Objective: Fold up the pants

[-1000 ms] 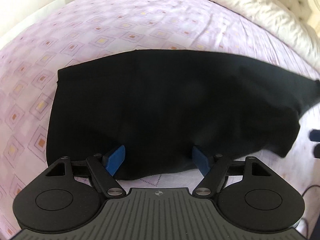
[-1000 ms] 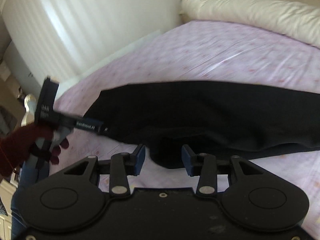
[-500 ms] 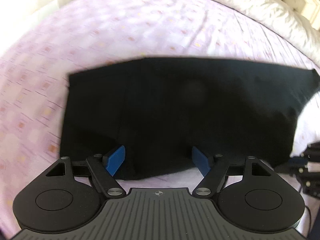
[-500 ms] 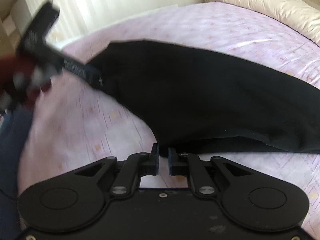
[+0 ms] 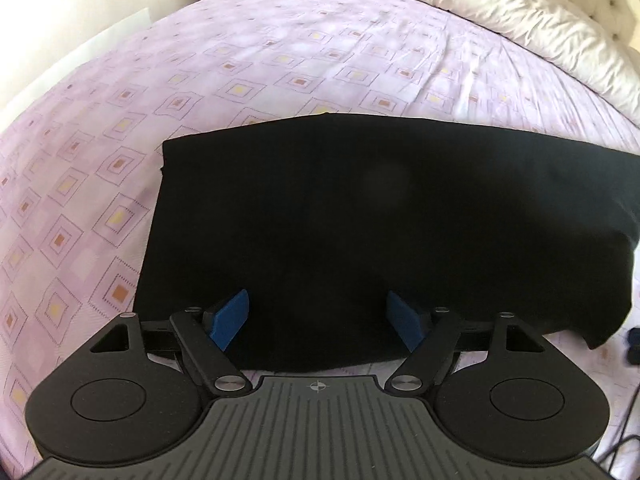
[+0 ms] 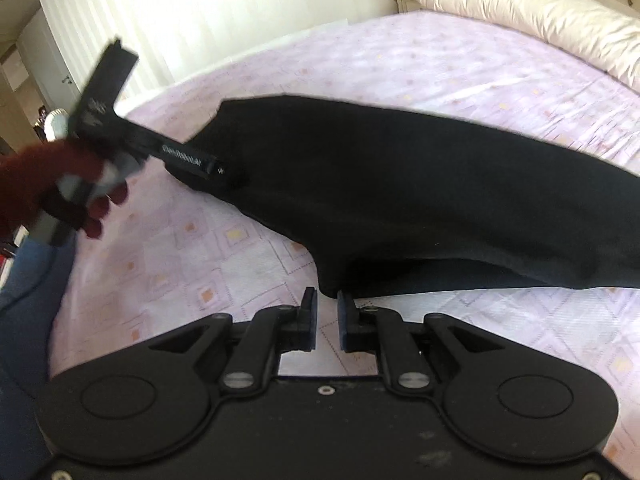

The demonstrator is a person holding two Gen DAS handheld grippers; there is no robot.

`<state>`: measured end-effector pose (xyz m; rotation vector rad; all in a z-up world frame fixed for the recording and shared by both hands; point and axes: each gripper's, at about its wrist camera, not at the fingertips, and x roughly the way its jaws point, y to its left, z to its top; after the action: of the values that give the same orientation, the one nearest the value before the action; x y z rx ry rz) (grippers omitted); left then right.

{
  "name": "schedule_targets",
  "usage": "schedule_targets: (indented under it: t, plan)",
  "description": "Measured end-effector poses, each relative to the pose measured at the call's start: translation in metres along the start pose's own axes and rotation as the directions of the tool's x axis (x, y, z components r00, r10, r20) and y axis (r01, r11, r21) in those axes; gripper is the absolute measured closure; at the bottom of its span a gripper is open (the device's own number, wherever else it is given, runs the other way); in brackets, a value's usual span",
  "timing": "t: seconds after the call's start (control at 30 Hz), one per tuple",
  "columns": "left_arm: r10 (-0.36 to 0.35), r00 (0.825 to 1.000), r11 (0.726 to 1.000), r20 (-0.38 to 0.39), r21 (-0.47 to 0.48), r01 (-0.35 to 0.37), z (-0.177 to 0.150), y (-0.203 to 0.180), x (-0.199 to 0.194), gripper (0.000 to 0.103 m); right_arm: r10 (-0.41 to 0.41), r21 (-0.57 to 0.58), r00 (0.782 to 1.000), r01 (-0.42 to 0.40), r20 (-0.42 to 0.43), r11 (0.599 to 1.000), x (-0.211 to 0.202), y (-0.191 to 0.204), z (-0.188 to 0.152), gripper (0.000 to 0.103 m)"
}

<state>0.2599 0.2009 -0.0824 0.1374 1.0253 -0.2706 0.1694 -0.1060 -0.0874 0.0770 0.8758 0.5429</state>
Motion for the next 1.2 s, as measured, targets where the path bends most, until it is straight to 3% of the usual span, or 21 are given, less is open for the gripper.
schedule_targets:
  t: [0.13,0.23,0.33,0.4,0.53,0.73,0.9,1.07,1.2]
  plan:
    - [0.005,1.0,1.0,0.0,0.013,-0.005,0.0,-0.005,0.001,0.026,-0.025,0.08,0.992,0.014,0.127,0.997,-0.028,-0.012,0.005,0.089]
    - [0.0,1.0,1.0,0.0,-0.006,0.0,0.002,-0.006,0.002,0.025,-0.123,0.138,0.976,0.099,0.182,0.985,-0.025,-0.026,0.015,0.089]
    - [0.0,1.0,0.999,0.005,-0.041,0.001,0.004,-0.003,-0.001,0.026,-0.169,0.194,0.977,0.141,0.134,0.971,0.0,-0.042,0.014,0.089]
    - [0.007,1.0,0.996,0.019,-0.085,-0.006,0.006,-0.005,-0.009,0.026,-0.156,0.192,0.988,0.153,0.001,0.969,0.03,-0.048,0.006,0.089]
    - [-0.102,0.989,0.99,0.102,-0.086,0.111,0.005,-0.04,-0.031,0.026,-0.142,0.16,0.989,0.132,0.051,0.978,0.031,-0.046,-0.007,0.088]
    - [-0.233,0.961,0.972,0.152,-0.006,0.236,0.011,-0.112,-0.031,0.026,-0.092,0.241,0.994,0.076,0.059,0.967,0.022,-0.064,-0.007,0.091]
    - [-0.248,0.963,0.969,0.107,0.024,0.247,0.01,-0.143,0.002,0.026,-0.138,0.275,0.986,0.108,0.093,0.956,-0.003,-0.085,-0.004,0.09]
    - [-0.167,0.981,0.984,0.096,0.086,0.159,0.007,-0.161,0.016,0.024,-0.257,0.343,0.962,0.21,0.096,0.916,-0.046,-0.127,-0.006,0.088]
    - [-0.15,0.986,0.984,0.067,0.111,0.142,0.01,-0.164,0.017,0.022,-0.4,0.392,0.911,0.334,0.097,0.857,-0.082,-0.177,-0.005,0.088]
